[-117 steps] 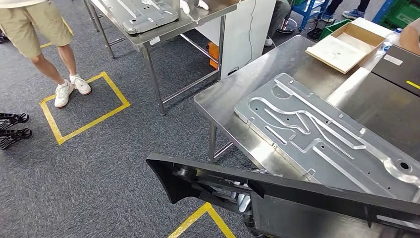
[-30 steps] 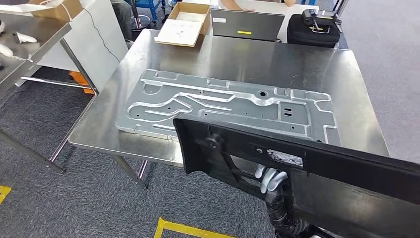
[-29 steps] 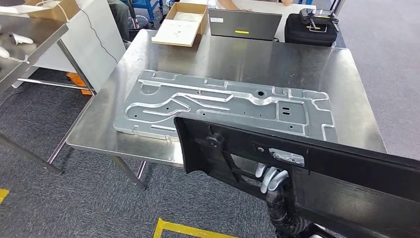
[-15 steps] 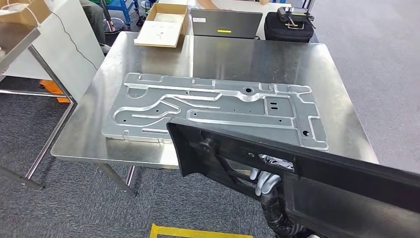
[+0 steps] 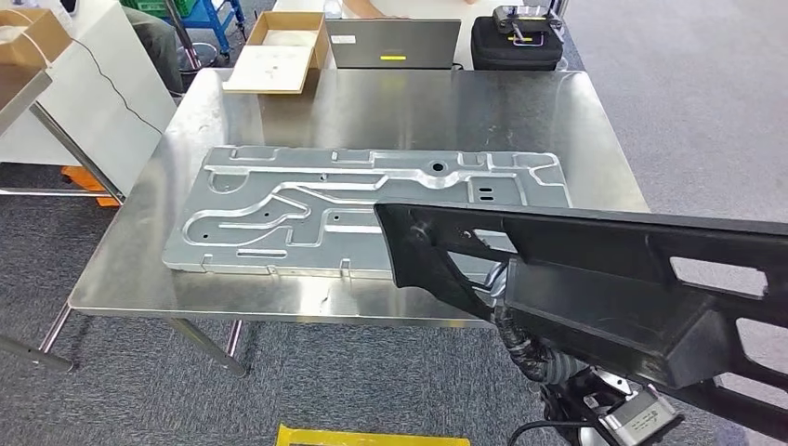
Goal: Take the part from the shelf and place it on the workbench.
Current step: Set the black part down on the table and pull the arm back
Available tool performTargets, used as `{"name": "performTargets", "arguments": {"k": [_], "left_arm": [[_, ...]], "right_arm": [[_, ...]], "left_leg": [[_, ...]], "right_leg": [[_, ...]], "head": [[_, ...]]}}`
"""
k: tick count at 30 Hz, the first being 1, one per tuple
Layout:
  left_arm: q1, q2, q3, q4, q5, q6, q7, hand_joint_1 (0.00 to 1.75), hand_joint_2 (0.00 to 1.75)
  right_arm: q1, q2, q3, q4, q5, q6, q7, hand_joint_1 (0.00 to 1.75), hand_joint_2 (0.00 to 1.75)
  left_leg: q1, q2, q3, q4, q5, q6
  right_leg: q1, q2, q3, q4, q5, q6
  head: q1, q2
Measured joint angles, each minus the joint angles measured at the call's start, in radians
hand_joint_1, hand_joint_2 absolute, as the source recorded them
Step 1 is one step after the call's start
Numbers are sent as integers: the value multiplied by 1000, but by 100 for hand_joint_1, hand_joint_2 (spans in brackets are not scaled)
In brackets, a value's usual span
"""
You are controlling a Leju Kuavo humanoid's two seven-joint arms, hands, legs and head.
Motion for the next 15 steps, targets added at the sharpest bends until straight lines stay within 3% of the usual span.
{"name": "performTargets", "arguments": {"k": [1,2,4,6,7,11,13,15], "left_arm": [[1,0,0,0,0,0,0,0,175],[2,0,0,0,0,0,0,0,175],[2,0,0,0,0,0,0,0,175],[1,2,0,0,0,0,0,0,175],[1,2,1,0,0,0,0,0,175],[-1,3,2,0,0,0,0,0,175],[-1,3,4,0,0,0,0,0,175],[-1,3,5,0,-1,-1,0,0,175]], "right_arm": [[0,0,-1,4,0,0,1,175,175],[0,0,-2,7,0,0,1,175,175],[0,0,-2,13,1,0,2,175,175],[-1,0,-3,15,1,0,2,175,175],[-1,0,-3,15,1,0,2,175,175],[-3,-4,-6,16,1,0,2,175,175],[-5,-7,-9,16,2,0,3,175,175],[-6,-10,-12,19,11,-6,10,175,175]], "left_leg": [[0,0,-20,34,-4,-1],[0,0,-23,33,12,-1],[0,-2,24,-76,83,3],[-3,-7,76,-191,128,12],[-5,-9,87,-217,133,16],[-4,-6,92,-235,140,41],[0,-2,95,-243,146,51],[0,0,93,-244,146,54]], "right_leg": [[1,3,0,2,-1,-1],[2,6,0,5,-4,-1],[3,12,2,13,-10,3],[6,17,0,24,-18,11],[7,18,-2,27,-20,16],[5,16,-8,40,-31,38],[1,11,-44,119,-80,49],[-2,9,-106,242,-138,58]], "head": [[0,0],[0,0],[0,0],[0,0],[0,0],[0,0],[0,0],[0,0]]}}
